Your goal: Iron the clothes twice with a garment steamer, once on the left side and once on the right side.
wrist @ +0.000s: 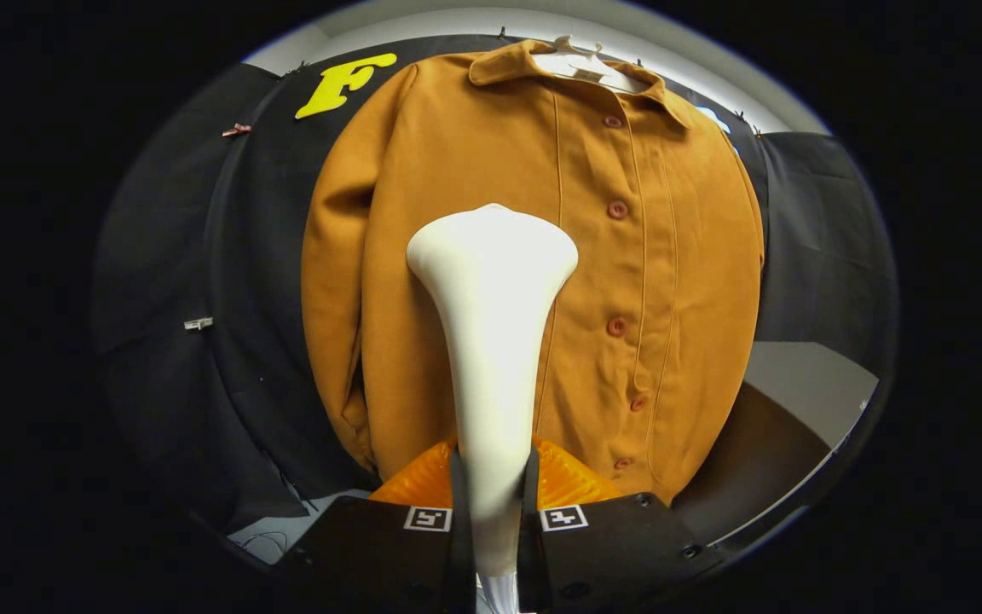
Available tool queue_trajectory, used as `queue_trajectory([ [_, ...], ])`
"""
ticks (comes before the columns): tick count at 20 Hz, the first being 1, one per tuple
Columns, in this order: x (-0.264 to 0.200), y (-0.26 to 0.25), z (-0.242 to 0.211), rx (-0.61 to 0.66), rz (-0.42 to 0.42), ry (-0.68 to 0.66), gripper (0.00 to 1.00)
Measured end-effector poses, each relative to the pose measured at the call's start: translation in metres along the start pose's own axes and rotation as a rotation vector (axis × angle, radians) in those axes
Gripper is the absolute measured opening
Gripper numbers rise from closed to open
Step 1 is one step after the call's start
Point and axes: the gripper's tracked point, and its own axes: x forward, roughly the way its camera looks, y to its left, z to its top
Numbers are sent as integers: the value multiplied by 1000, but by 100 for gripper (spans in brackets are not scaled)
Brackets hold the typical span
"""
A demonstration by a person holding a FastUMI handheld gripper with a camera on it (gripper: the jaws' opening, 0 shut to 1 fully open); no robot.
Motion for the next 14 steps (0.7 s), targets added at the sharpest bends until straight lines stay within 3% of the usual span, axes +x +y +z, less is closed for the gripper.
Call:
queue_trajectory([
  [9, -6, -2, -83, -3, 8, 128, 23],
  [14, -24, -5, -96, -17, 26, 161, 23],
])
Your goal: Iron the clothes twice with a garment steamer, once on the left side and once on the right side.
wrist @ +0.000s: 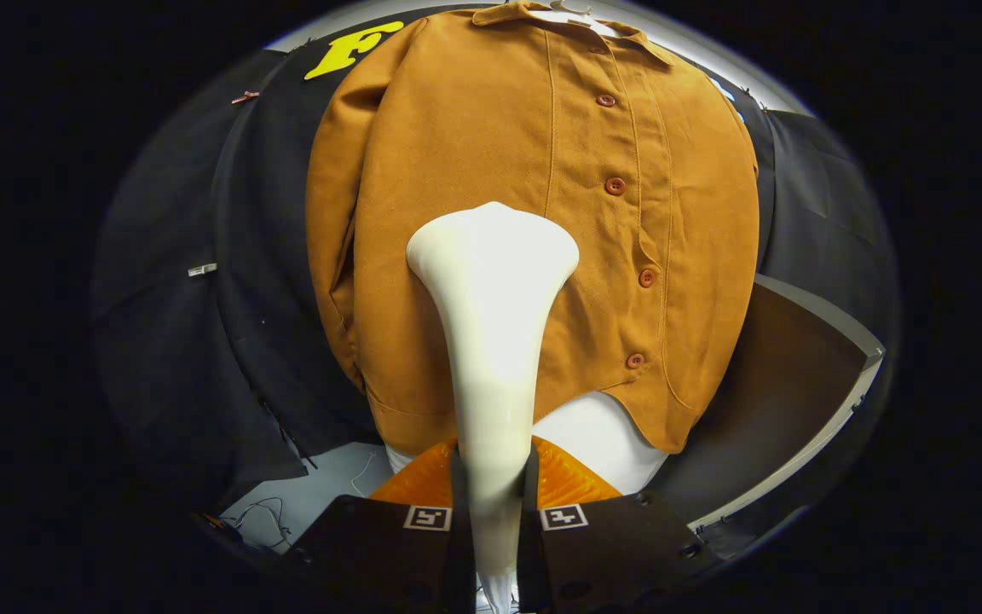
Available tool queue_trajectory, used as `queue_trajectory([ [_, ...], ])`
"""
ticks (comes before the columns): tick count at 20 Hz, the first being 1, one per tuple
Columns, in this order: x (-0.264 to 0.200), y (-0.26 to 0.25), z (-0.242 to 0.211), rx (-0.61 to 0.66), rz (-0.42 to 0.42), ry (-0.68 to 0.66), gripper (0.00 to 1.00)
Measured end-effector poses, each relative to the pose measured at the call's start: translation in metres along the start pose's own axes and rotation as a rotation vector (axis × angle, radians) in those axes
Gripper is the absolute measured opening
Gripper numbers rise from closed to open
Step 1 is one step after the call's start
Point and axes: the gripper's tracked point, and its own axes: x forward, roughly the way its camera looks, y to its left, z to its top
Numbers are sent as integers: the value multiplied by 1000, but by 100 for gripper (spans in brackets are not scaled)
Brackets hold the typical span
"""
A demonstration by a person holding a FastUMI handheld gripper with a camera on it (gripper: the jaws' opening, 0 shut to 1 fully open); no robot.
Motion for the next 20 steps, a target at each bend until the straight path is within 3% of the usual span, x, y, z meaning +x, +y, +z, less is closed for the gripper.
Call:
queue_trajectory([
  [7, -61, -17, 36, 10, 10, -54, 23],
  [20, -214, -78, 176, 78, 19, -216, 23],
])
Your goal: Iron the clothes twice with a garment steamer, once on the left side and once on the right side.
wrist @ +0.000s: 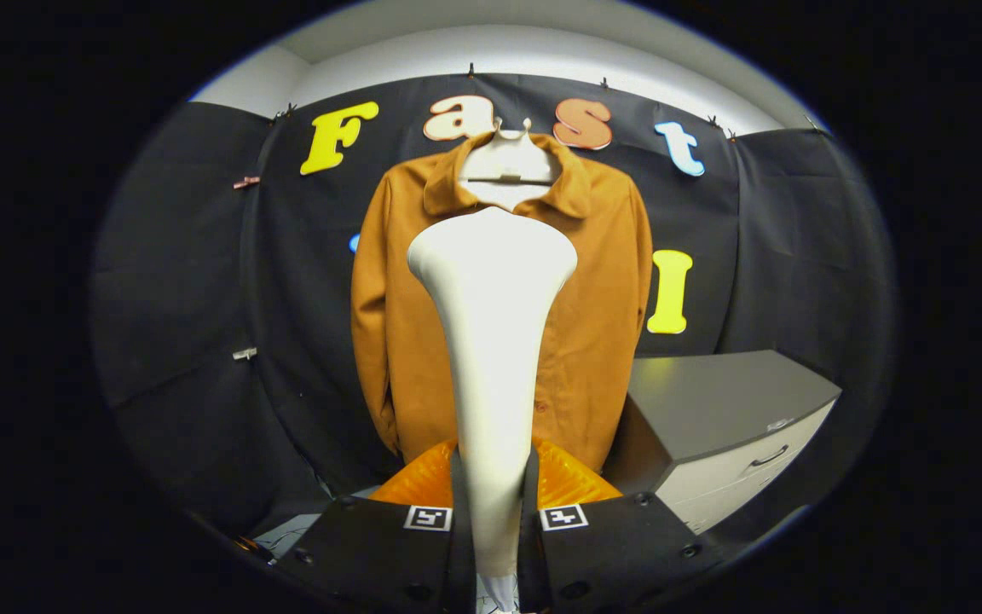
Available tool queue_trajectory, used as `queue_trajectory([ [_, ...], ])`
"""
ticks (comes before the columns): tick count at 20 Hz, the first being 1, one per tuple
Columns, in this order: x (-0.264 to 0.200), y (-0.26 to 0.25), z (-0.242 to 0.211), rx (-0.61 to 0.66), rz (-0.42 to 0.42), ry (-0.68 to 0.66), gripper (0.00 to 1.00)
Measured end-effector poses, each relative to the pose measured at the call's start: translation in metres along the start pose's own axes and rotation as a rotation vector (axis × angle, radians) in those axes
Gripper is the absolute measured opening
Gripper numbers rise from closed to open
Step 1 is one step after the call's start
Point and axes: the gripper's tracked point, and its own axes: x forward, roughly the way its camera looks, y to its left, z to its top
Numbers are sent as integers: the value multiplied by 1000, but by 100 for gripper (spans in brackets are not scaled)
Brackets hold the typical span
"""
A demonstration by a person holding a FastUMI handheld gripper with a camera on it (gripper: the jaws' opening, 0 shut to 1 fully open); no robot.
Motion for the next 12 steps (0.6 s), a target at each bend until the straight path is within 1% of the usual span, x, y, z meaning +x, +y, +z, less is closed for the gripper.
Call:
queue_trajectory([
  [7, -60, -35, 81, 19, -9, -88, 23],
  [12, -95, -53, 114, 29, -13, -120, 22],
])
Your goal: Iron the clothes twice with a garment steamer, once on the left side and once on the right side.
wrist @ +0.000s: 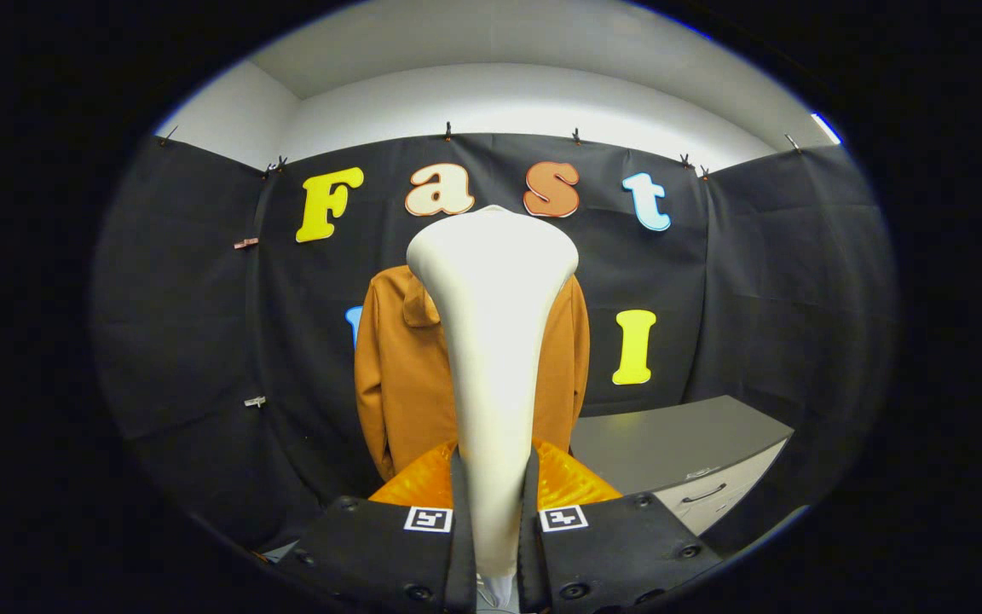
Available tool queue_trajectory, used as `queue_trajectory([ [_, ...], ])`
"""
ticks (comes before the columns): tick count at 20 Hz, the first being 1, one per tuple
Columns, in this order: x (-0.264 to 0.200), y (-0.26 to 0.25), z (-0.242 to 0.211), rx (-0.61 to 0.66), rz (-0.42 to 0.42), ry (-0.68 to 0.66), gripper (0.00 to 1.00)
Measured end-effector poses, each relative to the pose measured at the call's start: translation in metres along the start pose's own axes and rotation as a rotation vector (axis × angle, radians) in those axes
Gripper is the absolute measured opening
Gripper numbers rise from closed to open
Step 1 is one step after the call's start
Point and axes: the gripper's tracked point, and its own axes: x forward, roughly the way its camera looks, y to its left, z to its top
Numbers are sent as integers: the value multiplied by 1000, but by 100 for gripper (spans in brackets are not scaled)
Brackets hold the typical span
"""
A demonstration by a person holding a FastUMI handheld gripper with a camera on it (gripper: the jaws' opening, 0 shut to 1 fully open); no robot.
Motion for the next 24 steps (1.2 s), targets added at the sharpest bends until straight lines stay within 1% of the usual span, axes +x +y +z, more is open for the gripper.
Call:
queue_trajectory([
  [5, -20, -9, 25, 5, 6, -23, 22],
  [8, -22, -16, 33, 3, -4, -35, 22],
  [24, -17, -21, 37, -10, -7, -31, 22],
])
